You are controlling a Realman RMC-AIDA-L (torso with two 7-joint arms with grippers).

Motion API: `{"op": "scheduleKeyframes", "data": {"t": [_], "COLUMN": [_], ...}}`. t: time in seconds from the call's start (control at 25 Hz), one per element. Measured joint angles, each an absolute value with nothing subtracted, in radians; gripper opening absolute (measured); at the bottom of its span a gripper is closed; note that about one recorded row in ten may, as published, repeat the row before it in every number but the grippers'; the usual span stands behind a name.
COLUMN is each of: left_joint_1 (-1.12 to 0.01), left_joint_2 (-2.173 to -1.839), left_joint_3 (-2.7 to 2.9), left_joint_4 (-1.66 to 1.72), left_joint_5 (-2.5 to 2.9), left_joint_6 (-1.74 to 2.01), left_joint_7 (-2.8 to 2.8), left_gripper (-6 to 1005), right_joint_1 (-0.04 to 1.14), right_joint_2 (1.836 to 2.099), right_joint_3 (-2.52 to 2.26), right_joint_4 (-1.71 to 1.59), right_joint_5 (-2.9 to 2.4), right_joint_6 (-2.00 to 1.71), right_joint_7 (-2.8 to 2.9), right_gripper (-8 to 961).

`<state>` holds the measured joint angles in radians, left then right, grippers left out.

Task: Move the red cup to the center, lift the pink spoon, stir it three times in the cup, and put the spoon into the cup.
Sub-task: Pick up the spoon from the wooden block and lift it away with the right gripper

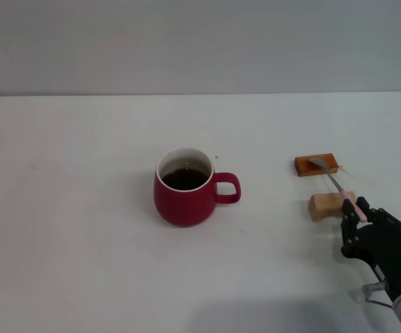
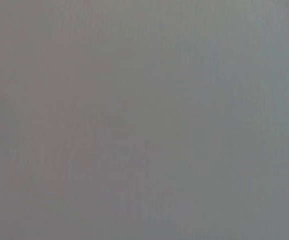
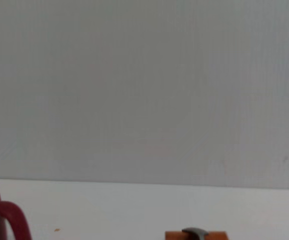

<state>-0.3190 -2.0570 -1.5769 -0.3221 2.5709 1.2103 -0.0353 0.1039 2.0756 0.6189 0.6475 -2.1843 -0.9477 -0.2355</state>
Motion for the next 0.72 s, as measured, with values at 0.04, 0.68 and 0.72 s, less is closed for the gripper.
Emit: {"op": "scheduleKeyframes", "data": {"t": [0.04, 0.68, 0.72], "left_joint_1": [-0.319, -0.315, -0.315], "left_joint_2": [-2.057, -2.055, -2.055], "left_joint_3": [-1.577, -1.577, -1.577], "left_joint_4": [-0.322, -0.322, -0.322], "left_joint_5": [2.571, 2.571, 2.571], "left_joint_6": [1.210, 1.210, 1.210], "left_joint_7": [-0.035, -0.035, -0.035], "left_gripper": [846, 846, 846], "right_joint_1": [0.100, 0.081, 0.081], "right_joint_2": [2.076, 2.071, 2.071], "right_joint_3": [0.623, 0.672, 0.672], "right_joint_4": [0.654, 0.718, 0.718], "right_joint_5": [-2.184, -2.189, -2.189], "right_joint_6": [-0.948, -0.947, -0.947], "right_joint_7": [-0.248, -0.311, -0.311], "right_gripper": [160, 160, 159]}}
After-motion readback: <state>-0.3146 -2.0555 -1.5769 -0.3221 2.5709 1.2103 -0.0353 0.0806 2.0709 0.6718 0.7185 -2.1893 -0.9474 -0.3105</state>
